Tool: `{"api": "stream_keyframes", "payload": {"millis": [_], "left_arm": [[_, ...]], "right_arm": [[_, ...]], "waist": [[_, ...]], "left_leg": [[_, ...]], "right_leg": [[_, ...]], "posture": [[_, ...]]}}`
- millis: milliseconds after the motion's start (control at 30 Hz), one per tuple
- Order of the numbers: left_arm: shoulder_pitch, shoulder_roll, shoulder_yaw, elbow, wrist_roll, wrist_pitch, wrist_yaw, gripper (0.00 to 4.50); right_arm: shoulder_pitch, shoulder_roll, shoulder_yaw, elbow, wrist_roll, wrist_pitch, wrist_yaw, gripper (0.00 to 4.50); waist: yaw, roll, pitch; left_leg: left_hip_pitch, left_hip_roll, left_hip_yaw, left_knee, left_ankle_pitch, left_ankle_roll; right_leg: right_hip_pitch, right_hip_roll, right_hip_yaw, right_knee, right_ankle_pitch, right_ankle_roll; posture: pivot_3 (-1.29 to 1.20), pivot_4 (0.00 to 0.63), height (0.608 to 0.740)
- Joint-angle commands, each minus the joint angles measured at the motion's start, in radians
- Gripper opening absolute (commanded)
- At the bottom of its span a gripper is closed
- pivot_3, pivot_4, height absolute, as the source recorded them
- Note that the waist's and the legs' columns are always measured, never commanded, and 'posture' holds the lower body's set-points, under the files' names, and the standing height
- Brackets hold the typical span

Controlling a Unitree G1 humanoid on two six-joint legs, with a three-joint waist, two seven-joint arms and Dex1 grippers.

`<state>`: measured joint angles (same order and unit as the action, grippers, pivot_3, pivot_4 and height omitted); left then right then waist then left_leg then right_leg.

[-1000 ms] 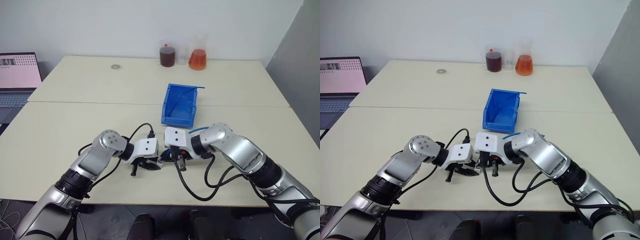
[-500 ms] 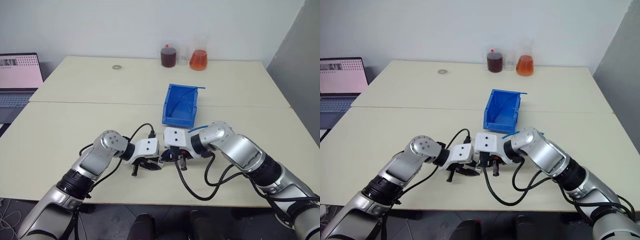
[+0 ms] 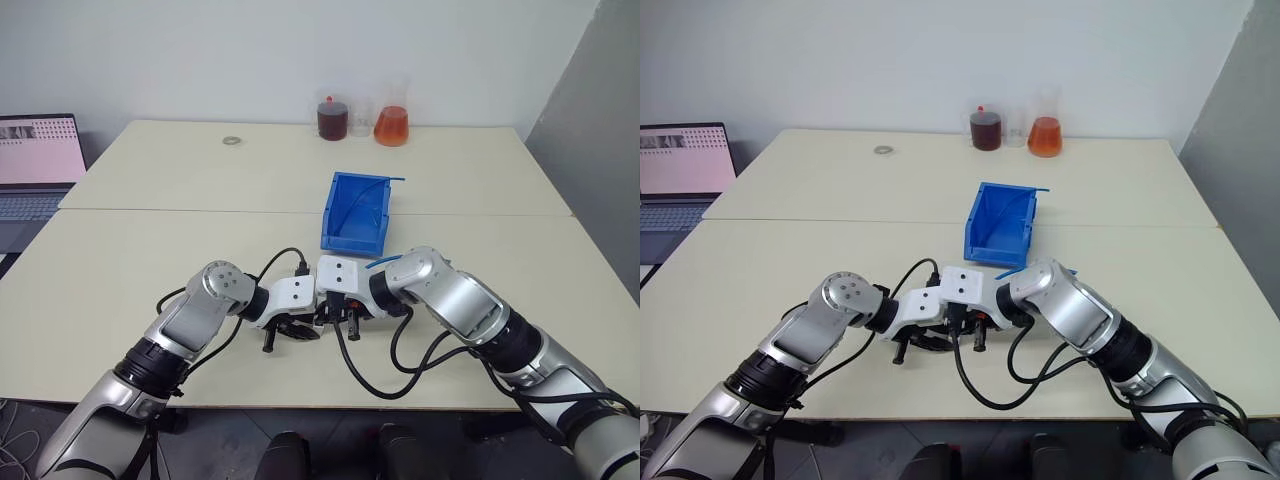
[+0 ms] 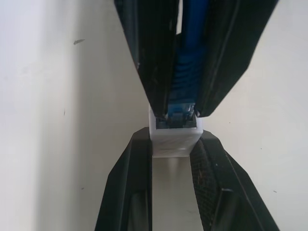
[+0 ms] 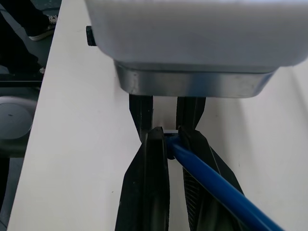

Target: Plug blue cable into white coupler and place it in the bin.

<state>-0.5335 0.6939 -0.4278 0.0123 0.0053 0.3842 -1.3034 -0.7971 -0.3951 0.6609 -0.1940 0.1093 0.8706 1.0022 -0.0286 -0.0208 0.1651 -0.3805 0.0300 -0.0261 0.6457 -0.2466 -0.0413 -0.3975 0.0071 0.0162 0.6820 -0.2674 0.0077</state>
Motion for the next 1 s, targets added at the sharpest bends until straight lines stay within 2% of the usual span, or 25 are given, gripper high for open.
{"api": "stream_keyframes", "payload": {"millis": [33,267,367,533,600,800,1000], "left_arm": [[0.005,-0.017,-0.018,0.008,0.034,0.007,0.041,0.75],[0.009,-0.023,-0.015,0.005,0.031,0.012,0.047,0.75],[0.014,-0.023,-0.010,-0.003,0.026,0.021,0.047,0.75],[0.037,-0.034,0.034,-0.003,0.014,0.002,0.093,0.75],[0.048,-0.045,0.055,0.001,0.007,0.008,0.114,1.47],[0.102,-0.029,0.106,-0.042,-0.022,-0.004,0.139,2.82],[0.218,0.049,0.255,-0.169,-0.114,0.062,0.169,4.08]], "right_arm": [[0.034,0.009,0.064,0.006,-0.003,-0.013,0.017,0.11],[0.044,0.039,0.095,0.074,-0.024,-0.042,0.033,0.11],[0.042,0.049,0.087,0.075,-0.020,-0.043,0.040,0.10],[0.037,0.041,0.012,0.074,-0.021,-0.063,0.021,0.10],[0.032,0.032,-0.013,0.075,-0.025,-0.073,0.017,0.10],[0.024,0.006,-0.096,0.052,-0.016,-0.073,-0.003,0.10],[0.041,-0.036,-0.218,-0.020,0.035,-0.028,-0.031,0.10]], "waist": [[0.000,0.000,-0.001],[-0.002,0.003,-0.004],[-0.004,0.003,-0.004],[-0.003,0.003,-0.004],[-0.001,0.003,-0.004],[-0.002,0.003,-0.002],[-0.005,0.002,-0.002]], "left_leg": [[0.000,0.000,0.000,0.000,0.000,0.000],[0.003,0.000,0.000,-0.001,0.000,0.000],[0.007,0.000,0.000,-0.002,0.000,0.000],[0.012,0.001,0.000,-0.004,0.000,0.000],[0.012,0.001,0.000,-0.004,0.000,0.000],[0.008,0.000,-0.001,-0.004,0.000,0.000],[-0.017,0.002,-0.002,-0.002,0.000,0.000]], "right_leg": [[0.000,0.000,0.000,0.000,0.000,0.000],[0.003,0.000,0.000,-0.001,0.000,-0.001],[0.007,0.000,0.000,-0.001,-0.004,-0.007],[0.010,0.000,0.001,-0.001,-0.006,-0.009],[0.009,-0.001,0.001,-0.002,-0.006,-0.009],[0.008,-0.001,0.001,-0.002,-0.005,-0.008],[-0.015,0.000,0.001,-0.001,-0.002,-0.004]], "posture": [[0.00,0.150,0.740],[0.00,0.150,0.740],[0.00,0.150,0.740],[0.00,0.150,0.740],[0.00,0.150,0.740],[0.00,0.150,0.740],[0.00,0.150,0.740]]}}
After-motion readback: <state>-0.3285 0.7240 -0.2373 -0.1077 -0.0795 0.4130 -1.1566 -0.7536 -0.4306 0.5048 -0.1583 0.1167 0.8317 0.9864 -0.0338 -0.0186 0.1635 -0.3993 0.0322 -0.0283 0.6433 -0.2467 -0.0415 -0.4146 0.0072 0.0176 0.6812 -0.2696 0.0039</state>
